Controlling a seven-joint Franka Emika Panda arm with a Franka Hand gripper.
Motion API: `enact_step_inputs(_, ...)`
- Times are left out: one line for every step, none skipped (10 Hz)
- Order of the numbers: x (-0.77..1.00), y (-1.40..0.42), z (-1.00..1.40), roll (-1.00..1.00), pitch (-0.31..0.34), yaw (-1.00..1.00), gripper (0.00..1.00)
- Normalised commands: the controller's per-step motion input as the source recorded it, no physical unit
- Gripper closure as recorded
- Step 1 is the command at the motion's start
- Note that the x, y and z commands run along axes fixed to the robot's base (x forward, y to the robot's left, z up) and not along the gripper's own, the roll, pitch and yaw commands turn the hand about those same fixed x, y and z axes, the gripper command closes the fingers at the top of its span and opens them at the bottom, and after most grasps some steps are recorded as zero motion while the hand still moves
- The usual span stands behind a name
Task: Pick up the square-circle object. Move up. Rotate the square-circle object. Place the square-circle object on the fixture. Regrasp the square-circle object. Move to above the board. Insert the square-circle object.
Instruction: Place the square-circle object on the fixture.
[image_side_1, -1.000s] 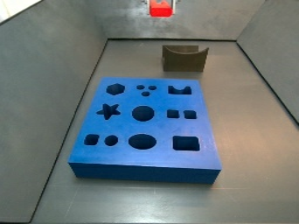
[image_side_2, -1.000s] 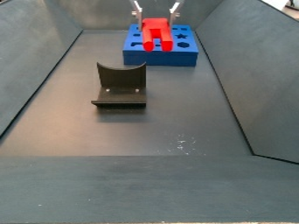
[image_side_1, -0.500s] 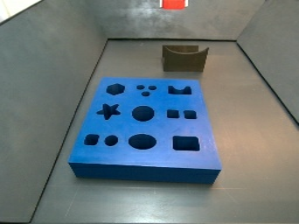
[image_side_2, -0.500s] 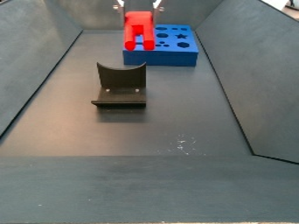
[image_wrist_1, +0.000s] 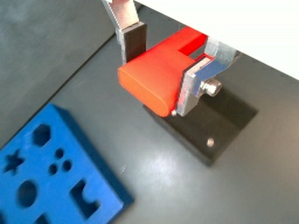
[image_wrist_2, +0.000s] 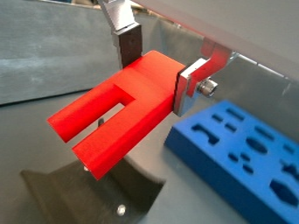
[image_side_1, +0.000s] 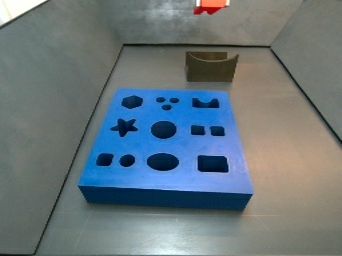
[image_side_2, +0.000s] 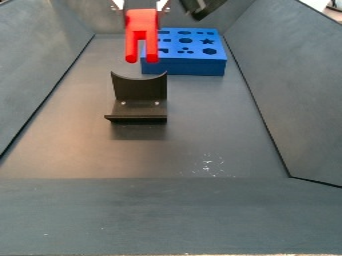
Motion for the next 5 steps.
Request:
enact_step_inputs(0.14,0.05,-0.01,-0.74,0.095,-0.11,1.0)
enact_step_inputs(0.09,0.04,-0.01,-0.62,0.086,-0.11,1.0)
enact_step_inputs(0.04,0.04,0.0,-0.38,0.043,-0.11,1.0)
enact_step_inputs(0.04,0.02,0.0,-0.24,0.023,-0.1,1.0)
enact_step_inputs(0.12,0.13,-1.0,-1.0,0.136,-0.11,1.0)
